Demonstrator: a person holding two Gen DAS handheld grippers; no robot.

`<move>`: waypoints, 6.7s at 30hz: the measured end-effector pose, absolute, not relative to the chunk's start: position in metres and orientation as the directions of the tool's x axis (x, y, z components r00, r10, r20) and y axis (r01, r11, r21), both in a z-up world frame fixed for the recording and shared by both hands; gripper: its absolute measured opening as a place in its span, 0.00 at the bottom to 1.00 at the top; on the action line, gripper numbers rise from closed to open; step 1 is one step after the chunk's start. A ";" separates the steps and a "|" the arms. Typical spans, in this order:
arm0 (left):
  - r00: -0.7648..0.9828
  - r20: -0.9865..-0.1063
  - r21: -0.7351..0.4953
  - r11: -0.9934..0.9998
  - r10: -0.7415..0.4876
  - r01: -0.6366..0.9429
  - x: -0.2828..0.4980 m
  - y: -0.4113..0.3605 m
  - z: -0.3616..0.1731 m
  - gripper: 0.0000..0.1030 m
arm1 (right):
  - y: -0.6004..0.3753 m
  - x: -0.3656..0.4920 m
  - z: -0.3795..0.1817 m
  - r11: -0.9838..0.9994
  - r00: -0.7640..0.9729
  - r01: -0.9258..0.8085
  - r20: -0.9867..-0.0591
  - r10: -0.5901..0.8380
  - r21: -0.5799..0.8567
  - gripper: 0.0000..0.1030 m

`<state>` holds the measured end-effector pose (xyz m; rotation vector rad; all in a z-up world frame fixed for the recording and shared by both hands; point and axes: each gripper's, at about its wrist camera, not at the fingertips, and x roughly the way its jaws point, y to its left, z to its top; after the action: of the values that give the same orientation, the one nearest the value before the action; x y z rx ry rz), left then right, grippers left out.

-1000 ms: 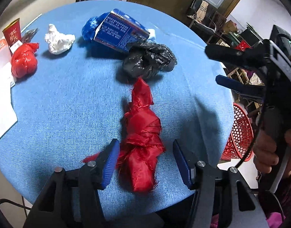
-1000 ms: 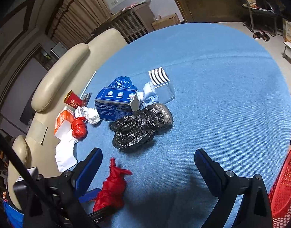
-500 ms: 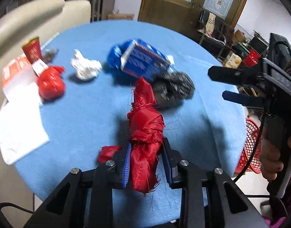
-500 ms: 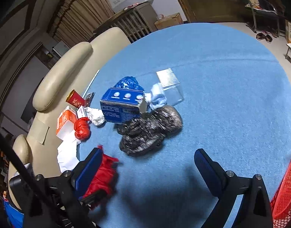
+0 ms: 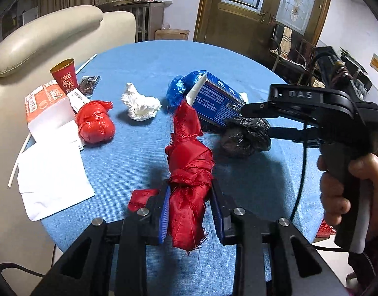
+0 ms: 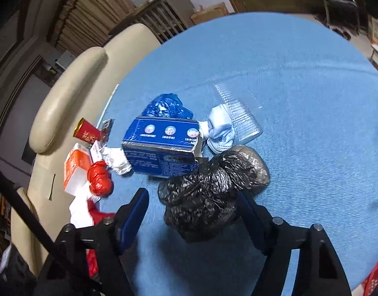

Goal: Collect trash
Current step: 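Grasp the black plastic bag with the right gripper while the left holds the red bag, then carry both bags over the red mesh wastebasket with both grippers, then open both grippers to drop the red and black bags into the basket, then move both tools back over the table toward the milk carton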

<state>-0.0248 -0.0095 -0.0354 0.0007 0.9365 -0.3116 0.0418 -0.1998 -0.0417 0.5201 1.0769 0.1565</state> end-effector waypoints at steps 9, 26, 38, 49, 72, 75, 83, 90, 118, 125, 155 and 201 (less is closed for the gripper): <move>0.549 -0.792 -0.145 0.956 -0.268 0.257 -0.022 -0.008 -0.036 0.31 | -0.197 0.053 -0.064 0.863 0.433 0.231 -0.842 0.323 0.450 0.57; 0.544 -0.795 -0.152 0.956 -0.270 0.252 -0.024 -0.007 -0.036 0.31 | -0.184 0.018 -0.048 0.948 0.451 0.044 -0.853 0.262 0.315 0.40; 0.504 -0.817 -0.171 0.952 -0.281 0.254 -0.021 -0.008 -0.045 0.31 | -0.191 0.002 -0.046 0.969 0.391 -0.052 -0.888 0.241 0.240 0.62; 0.501 -0.817 -0.165 0.948 -0.285 0.271 -0.026 -0.015 -0.041 0.31 | -0.203 -0.001 -0.057 0.952 0.379 0.013 -0.883 0.278 0.306 0.44; 0.539 -0.795 -0.074 0.925 -0.280 0.372 -0.048 -0.065 -0.007 0.31 | -0.230 -0.078 -0.007 0.955 0.586 -0.102 -0.759 0.285 0.280 0.39; 0.545 -0.790 -0.057 0.919 -0.281 0.391 -0.053 -0.074 -0.002 0.31 | -0.238 -0.090 -0.004 0.954 0.602 -0.098 -0.746 0.284 0.284 0.39; 0.552 -0.785 -0.019 0.903 -0.279 0.429 -0.065 -0.096 0.006 0.31 | -0.258 -0.112 -0.001 0.955 0.630 -0.077 -0.728 0.270 0.288 0.39; 0.551 -0.786 0.015 0.882 -0.280 0.470 -0.073 -0.117 0.010 0.31 | -0.275 -0.131 0.001 0.956 0.653 -0.052 -0.714 0.251 0.288 0.39; 0.459 -0.816 0.121 0.673 -0.352 0.730 -0.104 -0.254 0.006 0.31 | -0.389 -0.204 -0.009 0.921 0.697 0.203 -0.709 0.103 0.333 0.39; 0.403 -0.838 0.104 0.617 -0.368 0.780 -0.106 -0.285 -0.005 0.31 | -0.413 -0.218 -0.018 0.896 0.685 0.272 -0.725 0.075 0.350 0.39; 0.138 -0.890 -0.049 0.393 -0.435 0.918 -0.122 -0.391 -0.048 0.58 | -0.523 -0.276 -0.057 0.735 0.620 0.544 -0.784 -0.027 0.405 0.54; 0.492 -0.781 -0.113 0.862 -0.384 0.493 -0.054 -0.121 -0.002 0.59 | -0.562 -0.269 -0.063 0.584 0.484 0.771 -0.829 -0.278 0.254 0.60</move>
<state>-0.0544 -0.1214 -0.0016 0.1320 0.9121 -0.5341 -0.2691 -0.5625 -0.0627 0.6807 0.8318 -0.7024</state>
